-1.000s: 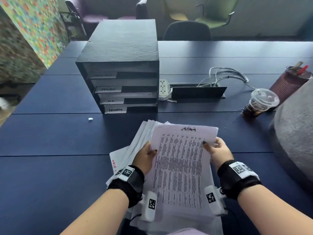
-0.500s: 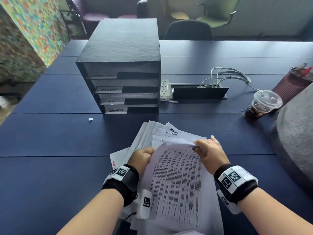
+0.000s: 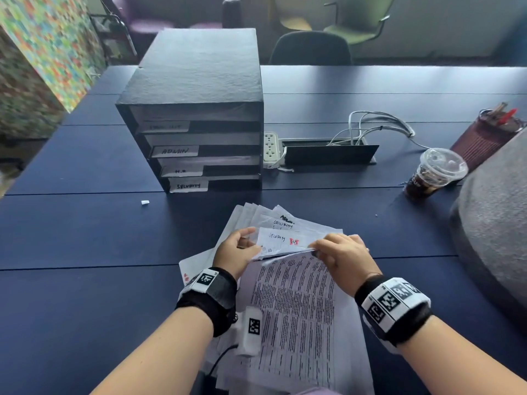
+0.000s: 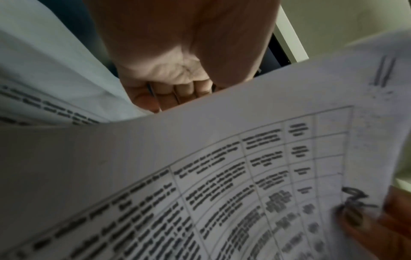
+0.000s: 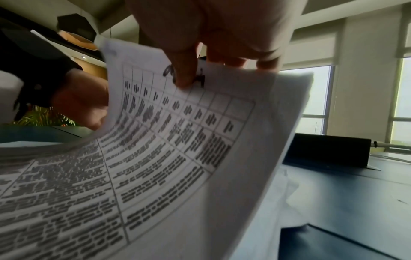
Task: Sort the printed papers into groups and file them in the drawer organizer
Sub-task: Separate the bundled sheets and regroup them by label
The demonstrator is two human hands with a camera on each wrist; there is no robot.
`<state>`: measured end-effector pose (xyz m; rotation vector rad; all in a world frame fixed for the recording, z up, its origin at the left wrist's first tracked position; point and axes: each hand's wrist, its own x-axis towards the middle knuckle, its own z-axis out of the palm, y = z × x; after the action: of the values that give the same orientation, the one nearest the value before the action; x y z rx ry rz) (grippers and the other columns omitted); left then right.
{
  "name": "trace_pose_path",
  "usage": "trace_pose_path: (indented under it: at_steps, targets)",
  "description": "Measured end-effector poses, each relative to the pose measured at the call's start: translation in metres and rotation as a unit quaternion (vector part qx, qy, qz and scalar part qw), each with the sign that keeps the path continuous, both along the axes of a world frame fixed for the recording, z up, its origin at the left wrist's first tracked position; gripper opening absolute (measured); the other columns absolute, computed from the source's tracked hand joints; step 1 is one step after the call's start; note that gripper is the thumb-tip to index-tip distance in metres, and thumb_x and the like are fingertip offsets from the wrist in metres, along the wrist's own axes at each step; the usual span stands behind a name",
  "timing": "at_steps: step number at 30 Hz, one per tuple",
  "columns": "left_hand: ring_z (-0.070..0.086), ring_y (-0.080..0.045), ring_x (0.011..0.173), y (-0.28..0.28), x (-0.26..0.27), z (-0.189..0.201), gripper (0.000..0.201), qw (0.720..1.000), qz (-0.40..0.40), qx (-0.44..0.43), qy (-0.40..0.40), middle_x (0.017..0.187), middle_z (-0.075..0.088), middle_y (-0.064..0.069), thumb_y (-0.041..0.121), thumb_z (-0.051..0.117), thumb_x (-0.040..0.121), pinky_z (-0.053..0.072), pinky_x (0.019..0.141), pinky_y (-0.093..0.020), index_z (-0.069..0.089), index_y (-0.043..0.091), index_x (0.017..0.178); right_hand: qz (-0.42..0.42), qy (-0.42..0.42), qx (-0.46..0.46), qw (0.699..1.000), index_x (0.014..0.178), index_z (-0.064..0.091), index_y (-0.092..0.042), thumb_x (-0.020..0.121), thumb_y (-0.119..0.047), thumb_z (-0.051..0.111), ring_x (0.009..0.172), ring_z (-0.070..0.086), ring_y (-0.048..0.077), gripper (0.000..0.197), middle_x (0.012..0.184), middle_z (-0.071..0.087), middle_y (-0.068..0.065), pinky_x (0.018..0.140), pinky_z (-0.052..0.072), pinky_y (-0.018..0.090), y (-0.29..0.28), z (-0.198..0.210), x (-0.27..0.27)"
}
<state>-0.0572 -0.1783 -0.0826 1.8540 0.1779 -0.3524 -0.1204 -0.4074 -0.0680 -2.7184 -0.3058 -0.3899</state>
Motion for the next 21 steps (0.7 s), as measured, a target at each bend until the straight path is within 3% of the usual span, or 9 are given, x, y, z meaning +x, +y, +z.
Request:
trace_pose_path:
  at_steps: [2,5,8,11,13,15,16,19,21]
  targets:
    - [0.058,-0.012,0.079,-0.002,-0.001,-0.002,0.025,1.000,-0.022,-0.002,0.011,0.085,0.063,0.002,0.010,0.072,0.080,0.048,0.076,-0.021,0.066,0.019,0.102,0.009,0.031,0.005,0.999,0.084,0.064,-0.028,0.070,0.000,0.073,0.071,0.061,0.022,0.033,0.080,0.063,-0.006,0.071,0.034,0.030,0.002,0.002,0.002]
    - [0.061,-0.014,0.079,-0.003,-0.007,-0.001,0.016,0.998,-0.016,-0.038,0.041,0.086,0.068,-0.003,0.008,0.075,0.078,0.049,0.072,-0.013,0.065,0.012,0.091,0.015,0.077,0.021,0.997,0.085,0.067,-0.020,0.078,-0.004,0.067,0.094,0.063,0.030,0.017,0.108,0.066,0.003,0.081,0.043,0.038,0.004,-0.002,0.001]
    - [0.062,-0.016,0.073,0.004,-0.015,0.008,0.009,0.988,-0.089,-0.092,0.084,0.081,0.069,-0.009,-0.004,0.065,0.081,0.051,0.062,-0.013,0.070,0.002,0.086,0.009,0.102,0.031,0.994,0.091,0.069,-0.022,0.081,-0.004,0.066,0.116,0.055,0.027,0.021,0.128,0.059,0.003,0.096,0.037,0.044,0.001,-0.005,0.001]
    - [0.061,-0.015,0.074,0.007,-0.014,0.013,0.033,0.985,-0.120,-0.070,0.102,0.087,0.070,-0.008,-0.016,0.047,0.075,0.050,0.061,-0.018,0.073,0.004,0.074,0.024,0.104,0.016,0.994,0.092,0.069,-0.019,0.082,-0.001,0.064,0.111,0.059,0.024,0.020,0.118,0.065,0.000,0.097,0.036,0.039,0.002,-0.006,0.002]
    - [0.057,-0.012,0.093,0.004,-0.010,0.015,0.049,0.994,-0.089,0.013,0.056,0.103,0.065,0.002,-0.017,0.036,0.072,0.049,0.076,-0.024,0.074,0.014,0.064,0.023,0.119,0.010,0.993,0.093,0.068,-0.018,0.086,-0.003,0.059,0.100,0.062,0.021,0.019,0.103,0.069,-0.005,0.095,0.039,0.038,0.003,-0.005,0.001]
    - [0.052,-0.016,0.111,0.000,-0.009,0.017,0.052,0.995,-0.058,0.075,0.019,0.119,0.057,0.005,-0.015,0.033,0.075,0.042,0.097,-0.031,0.075,0.015,0.071,0.013,0.141,0.016,0.990,0.096,0.067,-0.020,0.088,-0.004,0.055,0.097,0.061,0.017,0.021,0.098,0.067,-0.009,0.096,0.038,0.037,0.003,-0.006,0.000]
    - [0.055,-0.020,0.108,0.000,-0.008,0.018,0.048,0.996,-0.042,0.082,0.015,0.119,0.056,0.002,-0.013,0.035,0.078,0.044,0.095,-0.029,0.075,0.014,0.081,0.010,0.143,0.020,0.989,0.097,0.067,-0.021,0.089,-0.005,0.055,0.097,0.060,0.017,0.022,0.098,0.067,-0.010,0.096,0.037,0.036,0.003,-0.006,0.000]
    - [0.059,-0.017,0.086,-0.001,-0.005,0.016,0.038,0.997,0.007,0.070,0.016,0.110,0.062,0.000,-0.004,0.042,0.086,0.045,0.069,-0.020,0.069,0.016,0.103,0.008,0.140,0.022,0.990,0.097,0.066,-0.023,0.088,-0.005,0.055,0.095,0.060,0.018,0.022,0.097,0.066,-0.010,0.092,0.038,0.035,0.005,-0.006,0.000]
    - [0.059,-0.015,0.097,0.000,-0.001,0.013,0.036,0.997,0.018,0.080,0.000,0.113,0.064,0.001,0.003,0.047,0.088,0.043,0.076,-0.021,0.065,0.023,0.112,0.007,0.127,0.027,0.992,0.095,0.067,-0.021,0.087,-0.003,0.057,0.091,0.061,0.020,0.022,0.095,0.066,-0.008,0.085,0.035,0.032,0.006,-0.004,0.000]
